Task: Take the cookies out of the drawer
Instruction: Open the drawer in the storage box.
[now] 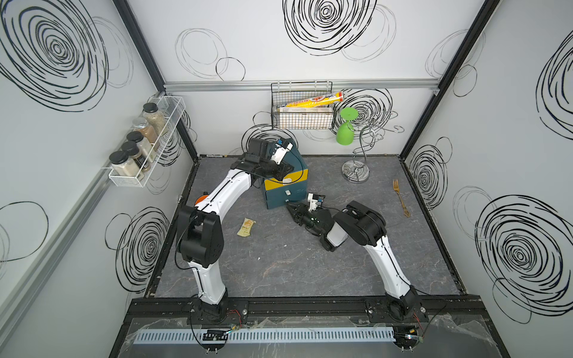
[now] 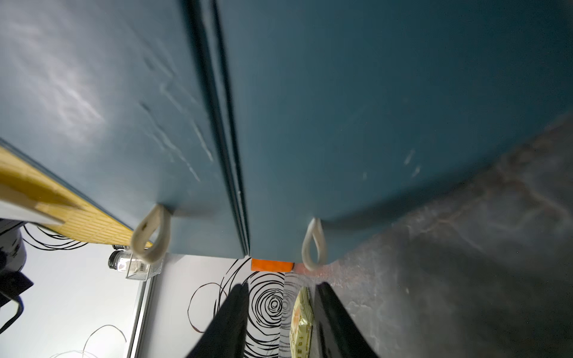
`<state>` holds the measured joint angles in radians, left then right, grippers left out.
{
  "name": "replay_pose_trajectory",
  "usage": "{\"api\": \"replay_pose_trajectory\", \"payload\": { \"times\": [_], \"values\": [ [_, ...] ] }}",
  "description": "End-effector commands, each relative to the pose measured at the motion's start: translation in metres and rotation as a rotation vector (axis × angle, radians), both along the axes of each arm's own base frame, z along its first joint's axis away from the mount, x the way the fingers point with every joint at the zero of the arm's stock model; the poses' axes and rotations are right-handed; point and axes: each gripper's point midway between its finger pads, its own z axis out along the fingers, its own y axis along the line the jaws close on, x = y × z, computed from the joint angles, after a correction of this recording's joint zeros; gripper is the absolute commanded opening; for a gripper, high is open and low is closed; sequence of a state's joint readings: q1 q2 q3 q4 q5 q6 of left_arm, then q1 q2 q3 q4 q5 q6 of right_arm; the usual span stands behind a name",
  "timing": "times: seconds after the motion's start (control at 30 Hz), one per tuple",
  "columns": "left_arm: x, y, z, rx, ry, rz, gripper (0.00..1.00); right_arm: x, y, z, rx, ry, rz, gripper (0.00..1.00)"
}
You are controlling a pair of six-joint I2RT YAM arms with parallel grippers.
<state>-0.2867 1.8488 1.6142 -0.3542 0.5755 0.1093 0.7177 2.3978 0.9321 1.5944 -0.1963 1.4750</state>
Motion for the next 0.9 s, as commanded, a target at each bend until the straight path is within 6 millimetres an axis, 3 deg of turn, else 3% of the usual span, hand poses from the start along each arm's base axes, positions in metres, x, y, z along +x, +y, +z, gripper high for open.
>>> {"api": "replay_pose_trajectory", "payload": {
  "times": [0.0, 0.63, 0.87],
  "values": [
    [-0.036, 0.018, -0.084, 0.123, 0.31, 0.023, 0.14, -0.001, -0.006, -0.014, -0.043, 0.035, -0.023, 0.43],
    [-0.04, 0.02, -0.086, 0.126, 0.31, 0.029, 0.14, 0.025, -0.008, -0.042, -0.132, 0.135, -0.119, 0.38],
    [-0.041, 0.019, -0.086, 0.121, 0.313, 0.022, 0.14, 0.031, -0.008, -0.041, -0.142, 0.15, -0.138, 0.24]
  ]
}}
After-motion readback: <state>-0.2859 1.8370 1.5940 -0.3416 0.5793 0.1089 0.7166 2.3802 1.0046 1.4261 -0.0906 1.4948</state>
